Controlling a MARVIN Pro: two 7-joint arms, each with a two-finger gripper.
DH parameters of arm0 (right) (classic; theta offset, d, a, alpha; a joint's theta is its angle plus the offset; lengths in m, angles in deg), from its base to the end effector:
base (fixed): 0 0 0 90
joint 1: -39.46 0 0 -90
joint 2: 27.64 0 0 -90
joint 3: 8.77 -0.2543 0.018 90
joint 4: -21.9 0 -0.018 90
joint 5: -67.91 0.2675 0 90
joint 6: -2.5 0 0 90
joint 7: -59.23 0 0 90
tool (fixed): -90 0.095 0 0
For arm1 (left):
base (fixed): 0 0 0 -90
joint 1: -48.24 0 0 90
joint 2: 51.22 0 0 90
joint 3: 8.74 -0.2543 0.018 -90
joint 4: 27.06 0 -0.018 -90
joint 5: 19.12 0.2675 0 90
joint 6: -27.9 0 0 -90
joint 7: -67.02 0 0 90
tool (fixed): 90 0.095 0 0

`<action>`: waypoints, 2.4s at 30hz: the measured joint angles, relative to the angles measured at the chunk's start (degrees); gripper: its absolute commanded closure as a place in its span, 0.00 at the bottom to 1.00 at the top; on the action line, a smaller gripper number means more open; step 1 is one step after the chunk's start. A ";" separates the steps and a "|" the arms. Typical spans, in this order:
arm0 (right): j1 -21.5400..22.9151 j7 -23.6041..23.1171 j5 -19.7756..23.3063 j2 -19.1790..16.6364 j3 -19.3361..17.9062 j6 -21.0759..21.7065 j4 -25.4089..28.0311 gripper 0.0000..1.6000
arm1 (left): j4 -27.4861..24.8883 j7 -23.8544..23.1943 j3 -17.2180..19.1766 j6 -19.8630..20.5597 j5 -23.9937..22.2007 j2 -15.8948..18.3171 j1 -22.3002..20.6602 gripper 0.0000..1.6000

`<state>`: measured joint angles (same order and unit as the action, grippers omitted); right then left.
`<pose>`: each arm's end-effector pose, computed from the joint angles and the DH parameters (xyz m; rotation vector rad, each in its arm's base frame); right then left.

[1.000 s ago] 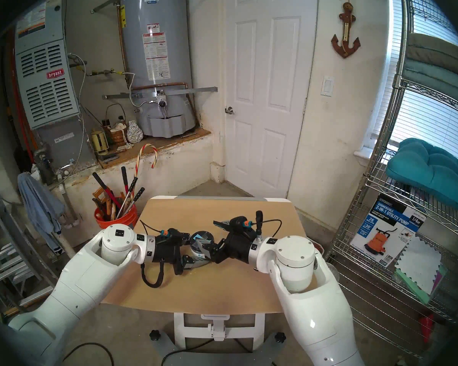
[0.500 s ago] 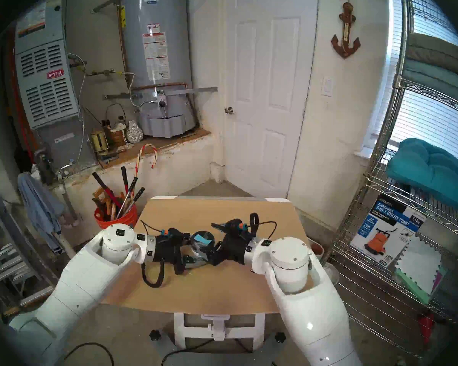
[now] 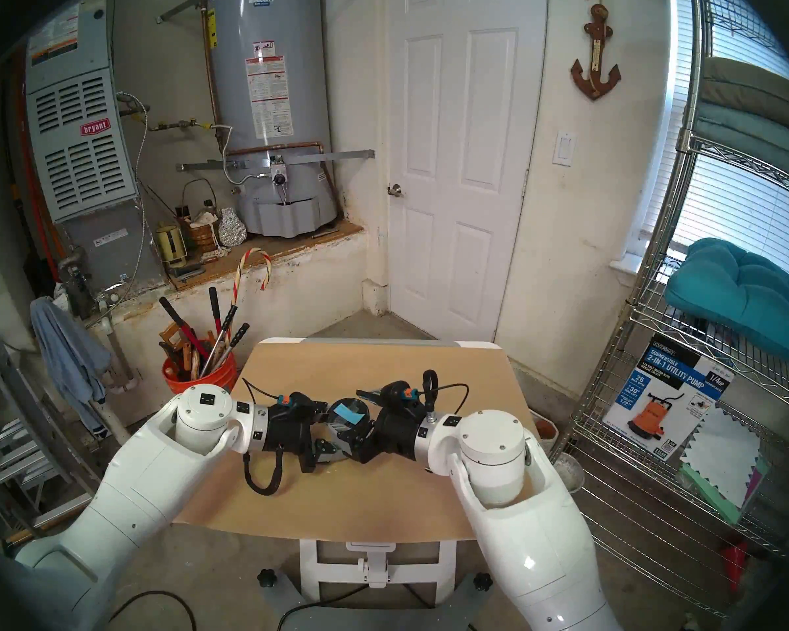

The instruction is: Open paint jar

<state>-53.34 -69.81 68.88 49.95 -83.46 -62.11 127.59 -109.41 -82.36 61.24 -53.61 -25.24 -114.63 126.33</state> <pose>0.3124 0.1026 -0.2539 -1.9598 -0.9651 -1.3832 0.3496 -0.0296 -0.2986 1.7955 -1.3416 1.1385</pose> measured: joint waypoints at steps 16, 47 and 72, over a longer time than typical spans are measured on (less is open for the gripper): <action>0.51 2.11 -2.72 0.51 1.26 -1.37 -1.81 0.00 | 0.19 -0.32 -0.15 0.31 0.00 0.03 -0.31 1.00; 14.60 -19.38 -1.45 -4.35 3.22 -9.05 -15.64 1.00 | 1.79 -3.06 -1.32 0.14 -0.32 1.14 -2.52 1.00; 32.09 -40.10 0.99 -3.39 8.59 -22.80 -38.11 1.00 | 4.42 -5.40 -3.04 -1.84 -0.34 1.42 -5.16 1.00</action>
<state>-21.25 -109.91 69.87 46.56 -74.87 -84.91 89.48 -104.99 -87.77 58.21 -55.45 -25.57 -113.21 121.17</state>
